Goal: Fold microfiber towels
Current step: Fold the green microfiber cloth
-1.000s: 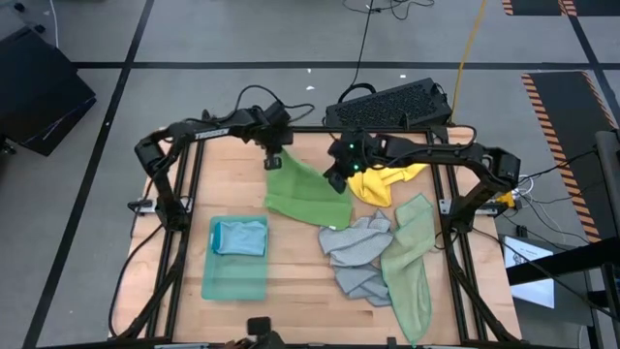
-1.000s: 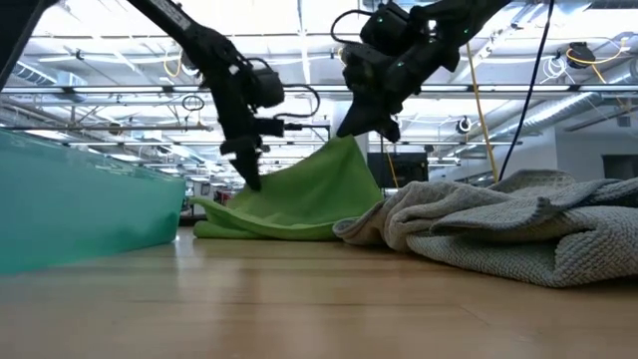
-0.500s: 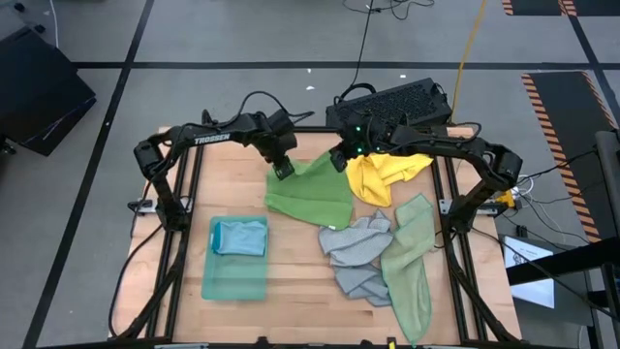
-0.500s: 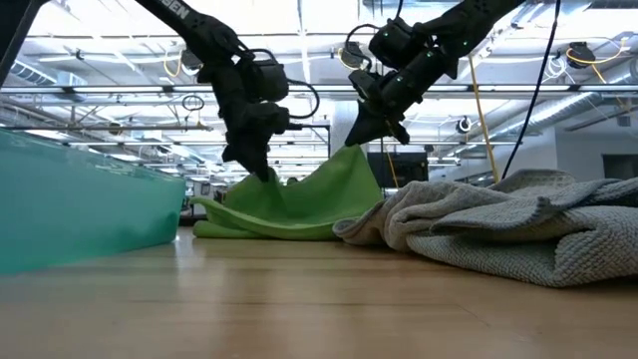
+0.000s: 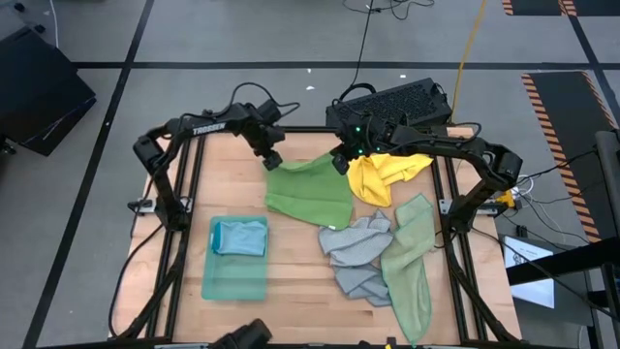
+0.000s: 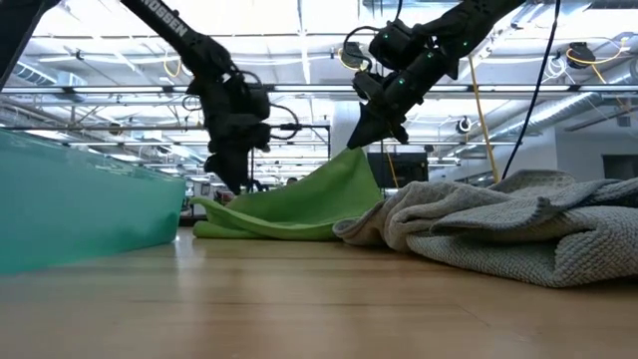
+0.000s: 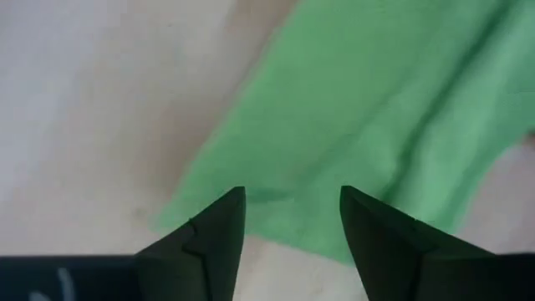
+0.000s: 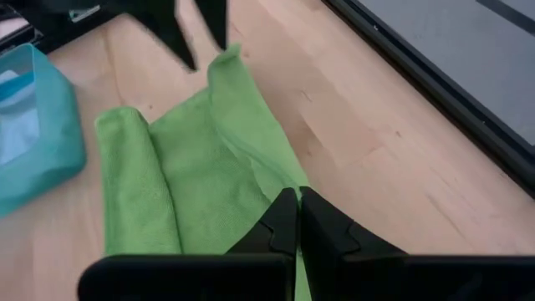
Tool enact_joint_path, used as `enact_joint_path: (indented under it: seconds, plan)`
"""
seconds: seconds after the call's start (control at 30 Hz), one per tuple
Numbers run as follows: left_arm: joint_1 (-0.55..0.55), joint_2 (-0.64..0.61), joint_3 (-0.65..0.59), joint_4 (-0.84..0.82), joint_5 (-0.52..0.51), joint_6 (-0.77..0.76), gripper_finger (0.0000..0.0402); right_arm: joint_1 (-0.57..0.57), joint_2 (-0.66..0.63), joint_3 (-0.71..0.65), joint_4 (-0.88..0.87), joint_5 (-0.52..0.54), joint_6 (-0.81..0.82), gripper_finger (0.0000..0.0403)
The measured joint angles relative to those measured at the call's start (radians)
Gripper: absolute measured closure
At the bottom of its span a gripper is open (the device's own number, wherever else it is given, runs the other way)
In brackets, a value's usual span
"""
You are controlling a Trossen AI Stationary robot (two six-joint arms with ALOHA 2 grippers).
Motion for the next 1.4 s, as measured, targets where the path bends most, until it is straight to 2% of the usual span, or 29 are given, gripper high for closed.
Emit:
enact_joint_path:
  seconds: [0.2,0.3,0.4,0.67,0.87,1.0,1.4]
  plan:
    - [0.097,0.000,-0.065,0.098,-0.020,0.135,0.0229,0.000,0.000,0.000,0.000,0.000,-0.016,0.0403]
    - [0.101,0.000,-0.071,0.086,-0.101,0.307,0.0242,0.000,0.000,0.000,0.000,0.000,-0.016,0.0403]
    - [0.085,0.000,-0.071,0.082,-0.155,0.464,0.0238,0.000,0.000,0.000,0.000,-0.001,-0.022,0.0403]
    - [0.119,0.000,-0.071,0.104,-0.037,0.553,0.0162,0.000,0.000,0.000,0.000,-0.033,-0.034,0.0403]
    - [0.139,0.007,-0.072,0.118,0.030,0.616,0.0148,0.000,0.000,0.000,0.000,-0.033,-0.038,0.0403]
    - [0.127,0.039,-0.074,0.108,0.075,0.643,0.0158,0.000,0.000,0.000,0.000,-0.032,-0.049,0.0403]
    - [0.062,0.049,-0.074,0.040,0.080,0.738,0.0227,0.000,0.000,0.000,0.000,-0.031,-0.053,0.0403]
